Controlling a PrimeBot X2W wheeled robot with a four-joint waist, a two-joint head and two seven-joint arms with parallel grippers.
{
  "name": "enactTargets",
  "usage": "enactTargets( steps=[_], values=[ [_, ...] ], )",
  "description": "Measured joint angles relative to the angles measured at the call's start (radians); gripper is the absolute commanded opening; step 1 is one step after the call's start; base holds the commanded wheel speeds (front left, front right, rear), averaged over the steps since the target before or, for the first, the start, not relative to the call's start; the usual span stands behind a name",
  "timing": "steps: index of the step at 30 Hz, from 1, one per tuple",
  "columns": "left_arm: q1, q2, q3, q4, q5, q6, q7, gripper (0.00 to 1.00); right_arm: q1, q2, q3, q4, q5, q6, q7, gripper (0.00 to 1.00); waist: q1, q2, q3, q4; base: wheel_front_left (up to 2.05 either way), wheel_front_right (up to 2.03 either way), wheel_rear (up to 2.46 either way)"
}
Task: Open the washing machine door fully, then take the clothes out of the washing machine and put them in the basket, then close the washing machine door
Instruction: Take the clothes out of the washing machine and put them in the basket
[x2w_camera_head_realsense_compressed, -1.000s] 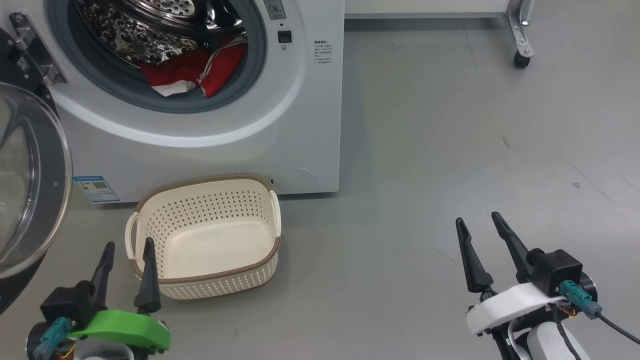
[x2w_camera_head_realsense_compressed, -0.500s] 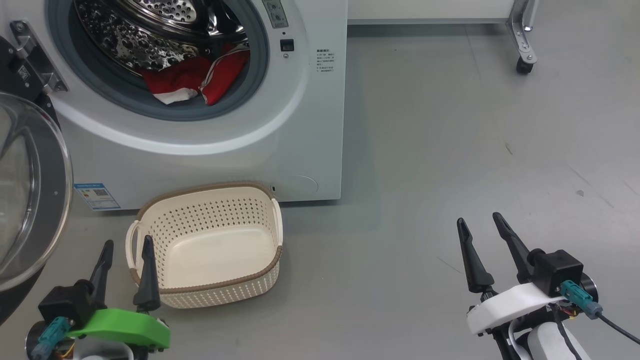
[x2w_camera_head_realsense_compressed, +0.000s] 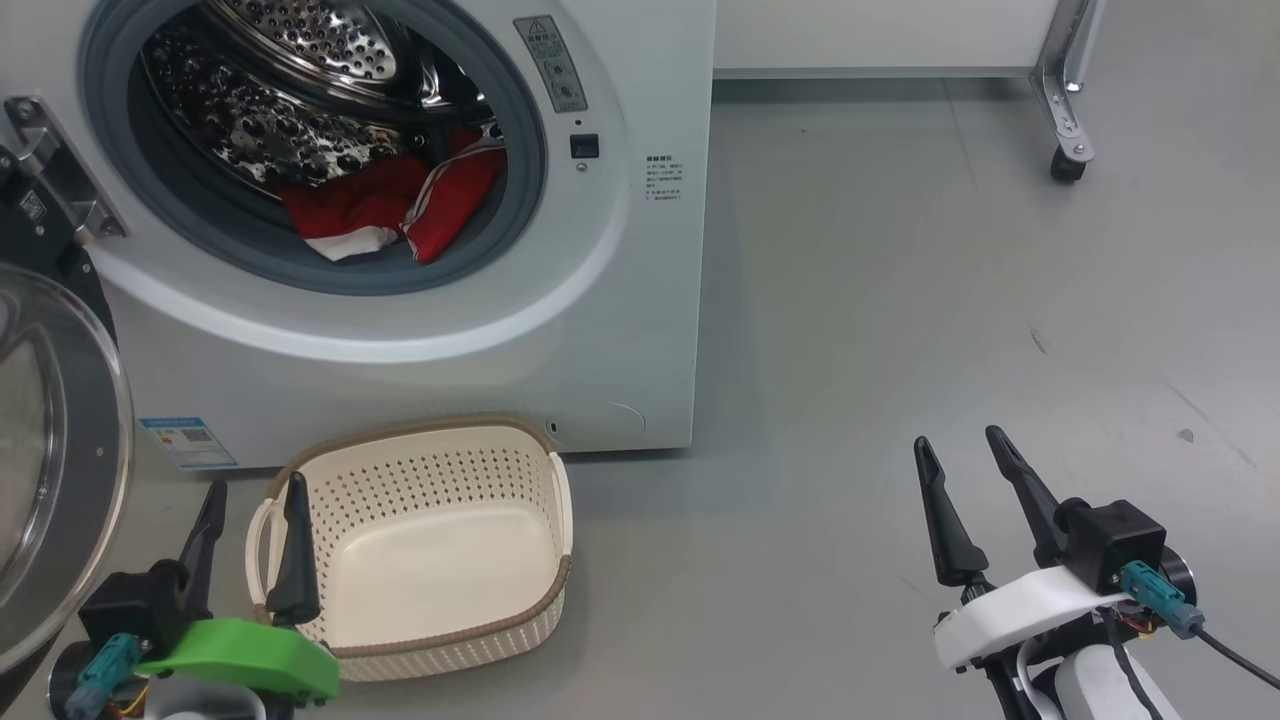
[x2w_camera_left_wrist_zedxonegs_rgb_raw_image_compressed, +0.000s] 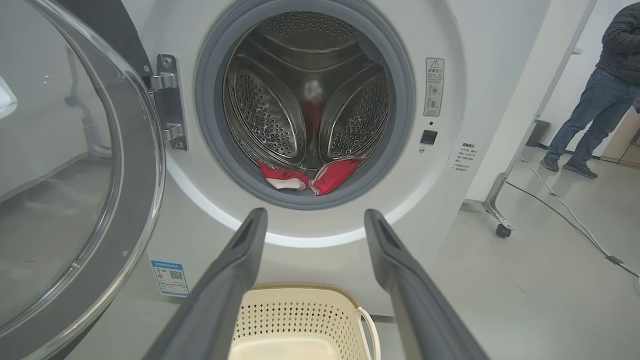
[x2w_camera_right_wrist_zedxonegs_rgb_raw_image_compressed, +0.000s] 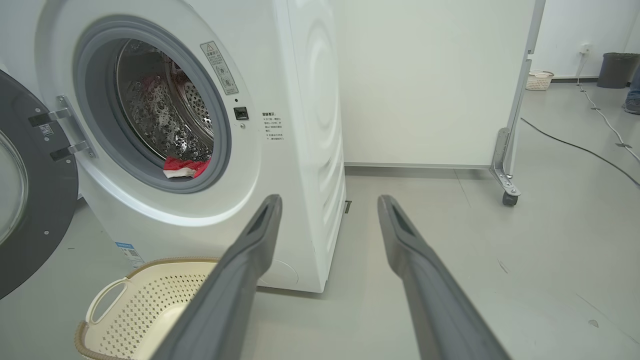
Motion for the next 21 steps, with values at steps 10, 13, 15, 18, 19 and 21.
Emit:
enactTargets(
  steps=[10, 13, 15, 18, 19, 21],
  values=[
    [0.000, 0.007, -0.025, 0.003, 0.013, 0.000, 0.000, 1.00, 0.000, 0.000, 0.001, 0.003, -0.002, 0.007, 0.000, 1.00, 0.0000, 0.0000, -0.004, 0.001, 1.30, -1.30, 0.00],
    [0.001, 0.005, -0.029, 0.004, 0.005, 0.000, 0.000, 1.00, 0.000, 0.000, 0.002, 0.005, -0.002, 0.007, 0.000, 1.00, 0.0000, 0.0000, -0.004, 0.001, 1.02, -1.02, 0.00],
    [0.001, 0.005, -0.029, 0.004, 0.004, 0.000, 0.000, 1.00, 0.000, 0.000, 0.002, 0.006, -0.002, 0.007, 0.000, 1.00, 0.0000, 0.0000, -0.004, 0.001, 0.93, -0.93, 0.00],
    [0.001, 0.005, -0.029, 0.007, 0.003, 0.000, 0.000, 1.00, 0.000, 0.001, 0.004, 0.010, -0.007, 0.009, 0.000, 1.00, 0.0000, 0.0000, -0.005, 0.002, 0.83, -0.83, 0.00],
    [0.001, 0.005, -0.030, 0.007, 0.003, 0.000, 0.000, 1.00, 0.000, 0.001, 0.006, 0.012, -0.008, 0.009, 0.000, 1.00, 0.0000, 0.0000, -0.006, 0.002, 0.78, -0.78, 0.00],
    [0.001, 0.005, -0.030, 0.007, 0.003, 0.000, 0.000, 1.00, 0.000, 0.001, 0.007, 0.012, -0.008, 0.009, 0.000, 1.00, 0.0000, 0.0000, -0.006, 0.001, 0.68, -0.68, 0.00]
  ],
)
